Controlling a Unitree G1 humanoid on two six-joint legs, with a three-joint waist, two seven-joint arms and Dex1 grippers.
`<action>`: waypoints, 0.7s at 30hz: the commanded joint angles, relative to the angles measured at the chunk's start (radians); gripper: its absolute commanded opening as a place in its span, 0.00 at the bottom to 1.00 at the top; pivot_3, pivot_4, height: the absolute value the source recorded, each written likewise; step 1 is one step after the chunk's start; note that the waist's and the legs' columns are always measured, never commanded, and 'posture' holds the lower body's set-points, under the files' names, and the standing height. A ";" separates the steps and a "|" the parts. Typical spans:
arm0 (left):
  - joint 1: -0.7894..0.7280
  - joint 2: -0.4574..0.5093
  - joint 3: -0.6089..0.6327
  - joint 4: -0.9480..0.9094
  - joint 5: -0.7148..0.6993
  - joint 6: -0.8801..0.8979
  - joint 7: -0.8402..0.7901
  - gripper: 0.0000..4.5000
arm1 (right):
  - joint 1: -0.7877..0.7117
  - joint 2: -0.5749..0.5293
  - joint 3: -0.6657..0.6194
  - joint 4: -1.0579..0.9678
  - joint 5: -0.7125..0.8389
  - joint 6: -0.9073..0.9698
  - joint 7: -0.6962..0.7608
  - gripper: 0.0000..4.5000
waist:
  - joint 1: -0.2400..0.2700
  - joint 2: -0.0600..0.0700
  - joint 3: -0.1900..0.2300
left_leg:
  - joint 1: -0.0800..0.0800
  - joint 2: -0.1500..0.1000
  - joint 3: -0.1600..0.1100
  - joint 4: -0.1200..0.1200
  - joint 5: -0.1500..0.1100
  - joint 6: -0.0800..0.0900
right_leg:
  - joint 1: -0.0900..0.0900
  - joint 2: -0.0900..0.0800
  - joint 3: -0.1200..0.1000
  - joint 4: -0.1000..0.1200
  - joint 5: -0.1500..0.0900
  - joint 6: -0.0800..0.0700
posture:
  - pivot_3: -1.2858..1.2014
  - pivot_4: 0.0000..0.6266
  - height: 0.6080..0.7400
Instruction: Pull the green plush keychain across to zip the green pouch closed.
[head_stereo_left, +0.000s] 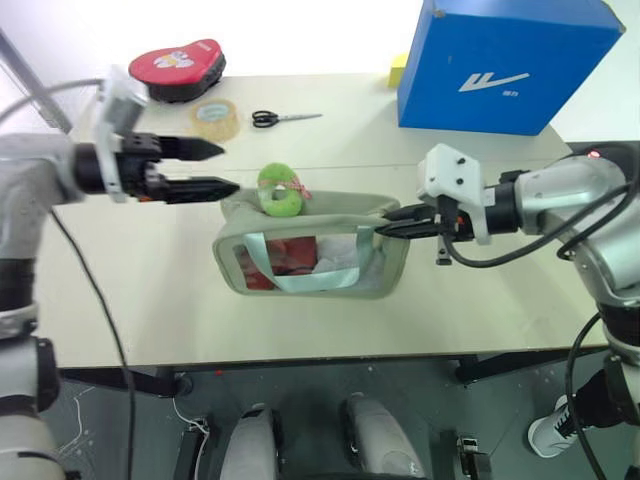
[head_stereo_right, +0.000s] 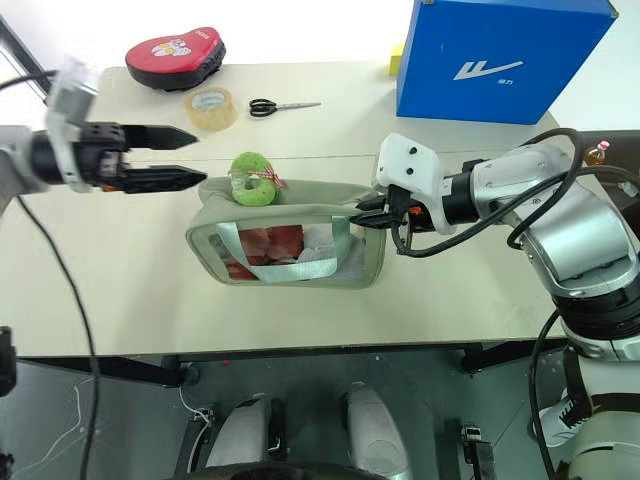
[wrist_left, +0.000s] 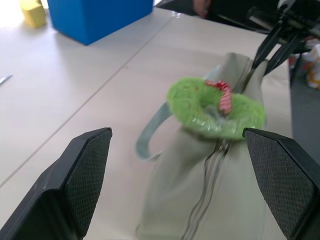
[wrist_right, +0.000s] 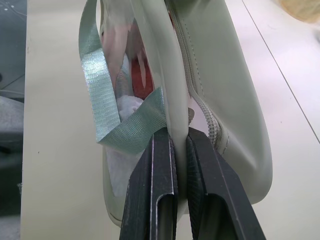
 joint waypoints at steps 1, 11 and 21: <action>0.120 0.039 0.110 -0.120 -0.072 -0.026 -0.090 0.99 | -0.018 0.005 -0.018 -0.006 0.004 -0.010 -0.010 0.00 | -0.001 0.000 0.000 | 0.000 0.000 0.000 0.000 0.000 0.000 | 0.000 0.000 0.000 0.000 0.000 0.000 | 0.52 0.24 0.98; 0.365 -0.035 0.057 -0.323 -0.009 -0.102 0.007 0.87 | -0.030 0.009 -0.020 0.005 0.010 -0.024 0.000 0.00 | 0.008 0.000 0.000 | 0.000 0.000 0.000 0.001 0.000 0.000 | 0.001 -0.001 0.000 0.000 0.000 0.000 | 0.52 0.24 0.98; 0.340 -0.073 -0.004 -0.311 0.039 -0.131 0.025 0.01 | -0.001 -0.014 -0.048 -0.016 0.006 -0.066 0.011 0.00 | 0.022 0.000 0.000 | 0.000 0.000 0.001 0.001 0.000 0.000 | 0.001 -0.001 0.000 0.000 0.000 0.000 | 0.52 0.24 0.98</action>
